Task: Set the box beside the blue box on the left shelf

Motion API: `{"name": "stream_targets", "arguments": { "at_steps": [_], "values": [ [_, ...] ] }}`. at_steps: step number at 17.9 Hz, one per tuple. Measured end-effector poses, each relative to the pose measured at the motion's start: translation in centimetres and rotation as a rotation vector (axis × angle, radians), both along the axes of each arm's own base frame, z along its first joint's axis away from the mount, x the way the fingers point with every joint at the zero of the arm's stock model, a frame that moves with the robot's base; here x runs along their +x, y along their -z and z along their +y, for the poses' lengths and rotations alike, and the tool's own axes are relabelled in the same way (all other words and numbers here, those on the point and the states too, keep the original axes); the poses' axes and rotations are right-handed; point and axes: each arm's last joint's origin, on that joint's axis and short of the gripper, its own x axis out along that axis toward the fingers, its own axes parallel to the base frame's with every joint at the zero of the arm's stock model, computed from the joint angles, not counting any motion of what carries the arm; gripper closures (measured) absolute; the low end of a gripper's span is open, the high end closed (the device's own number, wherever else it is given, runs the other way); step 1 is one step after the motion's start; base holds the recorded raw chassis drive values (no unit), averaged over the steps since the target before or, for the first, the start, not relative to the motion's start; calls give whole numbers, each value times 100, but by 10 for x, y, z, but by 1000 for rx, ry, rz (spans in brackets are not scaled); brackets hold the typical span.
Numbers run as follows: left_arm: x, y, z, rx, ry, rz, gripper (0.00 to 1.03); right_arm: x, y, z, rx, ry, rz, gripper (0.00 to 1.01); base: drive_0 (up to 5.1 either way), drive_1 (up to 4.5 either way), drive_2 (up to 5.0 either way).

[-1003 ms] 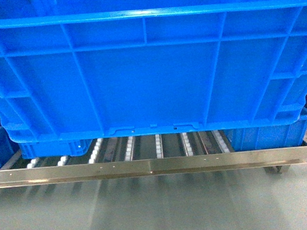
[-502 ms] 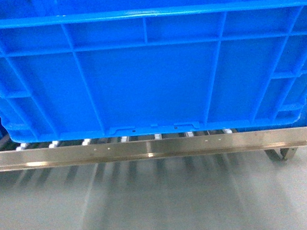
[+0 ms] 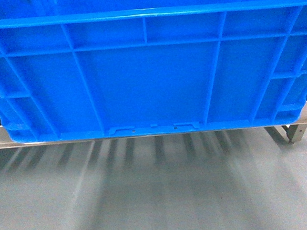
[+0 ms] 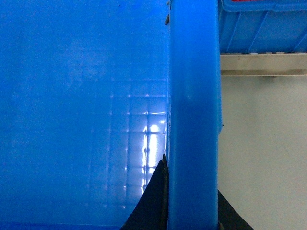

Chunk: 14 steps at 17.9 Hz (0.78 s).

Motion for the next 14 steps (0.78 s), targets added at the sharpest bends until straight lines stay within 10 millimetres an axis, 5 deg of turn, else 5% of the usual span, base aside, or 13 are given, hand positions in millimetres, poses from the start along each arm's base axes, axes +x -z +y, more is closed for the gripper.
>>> {"name": "stream_targets", "arguments": {
  "at_steps": [14],
  "values": [
    [0,1,0,1,0,5,97,0,2,0,0,-1,7,93,0,0,0]
  ]
}}
